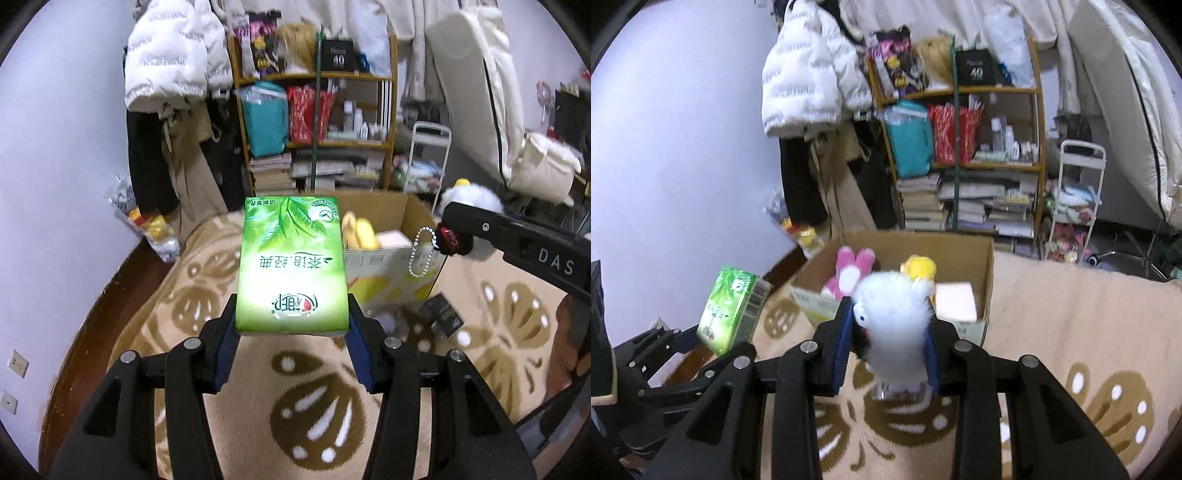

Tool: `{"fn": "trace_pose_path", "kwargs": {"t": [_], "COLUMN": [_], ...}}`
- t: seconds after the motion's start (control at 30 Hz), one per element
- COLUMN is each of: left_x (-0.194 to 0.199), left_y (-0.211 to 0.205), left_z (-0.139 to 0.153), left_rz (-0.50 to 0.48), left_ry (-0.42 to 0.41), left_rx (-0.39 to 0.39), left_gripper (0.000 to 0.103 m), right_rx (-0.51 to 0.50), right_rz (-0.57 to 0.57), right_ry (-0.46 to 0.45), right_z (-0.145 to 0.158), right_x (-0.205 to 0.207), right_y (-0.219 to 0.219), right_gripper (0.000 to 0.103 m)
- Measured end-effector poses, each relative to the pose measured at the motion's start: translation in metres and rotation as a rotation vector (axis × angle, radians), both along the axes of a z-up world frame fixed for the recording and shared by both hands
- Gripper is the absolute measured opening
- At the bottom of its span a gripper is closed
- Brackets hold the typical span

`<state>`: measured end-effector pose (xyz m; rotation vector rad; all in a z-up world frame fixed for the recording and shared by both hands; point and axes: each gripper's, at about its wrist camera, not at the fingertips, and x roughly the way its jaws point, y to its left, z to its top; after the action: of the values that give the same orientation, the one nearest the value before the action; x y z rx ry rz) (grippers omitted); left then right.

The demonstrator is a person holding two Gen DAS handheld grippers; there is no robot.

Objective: Organize soft objects
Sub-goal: 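Lift the green packet with the left gripper while the right gripper carries the white keychain over the box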

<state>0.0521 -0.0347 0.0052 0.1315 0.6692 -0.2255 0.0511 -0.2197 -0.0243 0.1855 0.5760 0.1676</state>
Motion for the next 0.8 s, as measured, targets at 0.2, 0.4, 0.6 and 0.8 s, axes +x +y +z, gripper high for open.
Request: {"fn": "trace_pose_path", "kwargs": {"t": [0.2, 0.4, 0.6, 0.8], "left_x": [0.005, 0.026, 0.048, 0.069], "left_y": [-0.003, -0.013, -0.019, -0.021], "left_z": [0.026, 0.049, 0.066, 0.061], "left_rz": [-0.002, -0.027, -0.043, -0.058], "left_ry": [-0.085, -0.153, -0.229, -0.261], "left_rx": [0.017, 0.039, 0.041, 0.061], "left_gripper": [0.052, 0.052, 0.052, 0.052], "right_rx": [0.003, -0.037, -0.088, -0.11], "right_rz": [-0.048, -0.061, -0.059, -0.048], "right_ry": [-0.067, -0.128, -0.155, -0.152], "right_z": [0.025, 0.054, 0.066, 0.056], "right_x": [0.002, 0.016, 0.035, 0.045], "right_y": [-0.011, -0.017, -0.018, -0.013], "right_gripper": [0.036, 0.036, 0.036, 0.036]}}
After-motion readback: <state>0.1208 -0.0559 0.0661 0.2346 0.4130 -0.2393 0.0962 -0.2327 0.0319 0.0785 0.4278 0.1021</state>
